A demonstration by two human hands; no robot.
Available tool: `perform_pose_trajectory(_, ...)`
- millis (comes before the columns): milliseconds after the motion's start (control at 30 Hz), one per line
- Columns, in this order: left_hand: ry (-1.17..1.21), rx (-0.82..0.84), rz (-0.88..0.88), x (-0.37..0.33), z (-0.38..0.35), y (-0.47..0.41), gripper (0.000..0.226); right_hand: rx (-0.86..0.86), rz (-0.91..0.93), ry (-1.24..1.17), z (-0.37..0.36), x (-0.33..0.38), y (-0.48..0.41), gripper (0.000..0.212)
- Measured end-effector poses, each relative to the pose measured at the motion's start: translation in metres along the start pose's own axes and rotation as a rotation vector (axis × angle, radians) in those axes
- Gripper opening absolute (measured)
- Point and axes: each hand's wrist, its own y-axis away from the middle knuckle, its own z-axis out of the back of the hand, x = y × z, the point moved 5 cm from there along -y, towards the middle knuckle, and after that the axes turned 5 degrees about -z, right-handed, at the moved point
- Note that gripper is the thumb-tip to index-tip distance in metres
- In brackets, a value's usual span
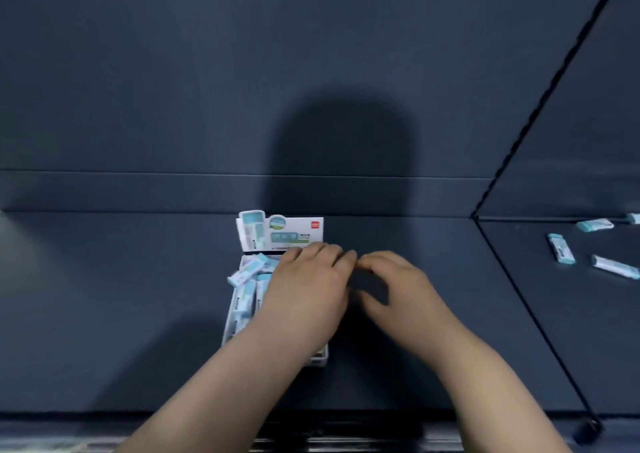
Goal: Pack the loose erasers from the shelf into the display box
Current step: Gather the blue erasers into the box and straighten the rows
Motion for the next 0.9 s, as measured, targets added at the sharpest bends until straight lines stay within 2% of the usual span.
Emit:
perform_pose_trajectory(100,0.003,-0.023,-0.003,-0.038,-0.006,-0.02,0.047,0.023,0.001,0.003,0.031,-0.037,0.014,0.041)
perform_pose_trajectory(233,0.043,0.059,0.009,-0.117,-0.024,-0.059,0.056,0.052,-0.06,0.055,0.093,-0.112,0.042,0.044)
perform_pose_trajectory(367,0.074,0.043,0.016,-0.209,-0.037,-0.11,0.057,0.011,-0.136,0.133,0.175,-0.206,0.076,0.043)
perform_pose_trajectory(533,0.111,0.046,0.03,-0.296,-0.041,-0.157,0.055,-0.108,-0.341,0.233,0.262,-0.315,0.109,0.04)
perform_pose_trajectory(600,0.109,0.072,0.049,-0.316,-0.047,-0.167,0.054,-0.149,-0.45,0.247,0.28,-0.351,0.113,0.039)
perform_pose_trajectory(700,0.109,0.153,0.044,-0.337,-0.06,-0.175,0.055,-0.12,-0.573,0.218,0.28,-0.385,0.109,0.038)
perform_pose_trajectory(900,0.096,0.197,0.018,-0.337,-0.077,-0.193,0.051,-0.141,-0.6,0.209,0.276,-0.401,0.099,0.029)
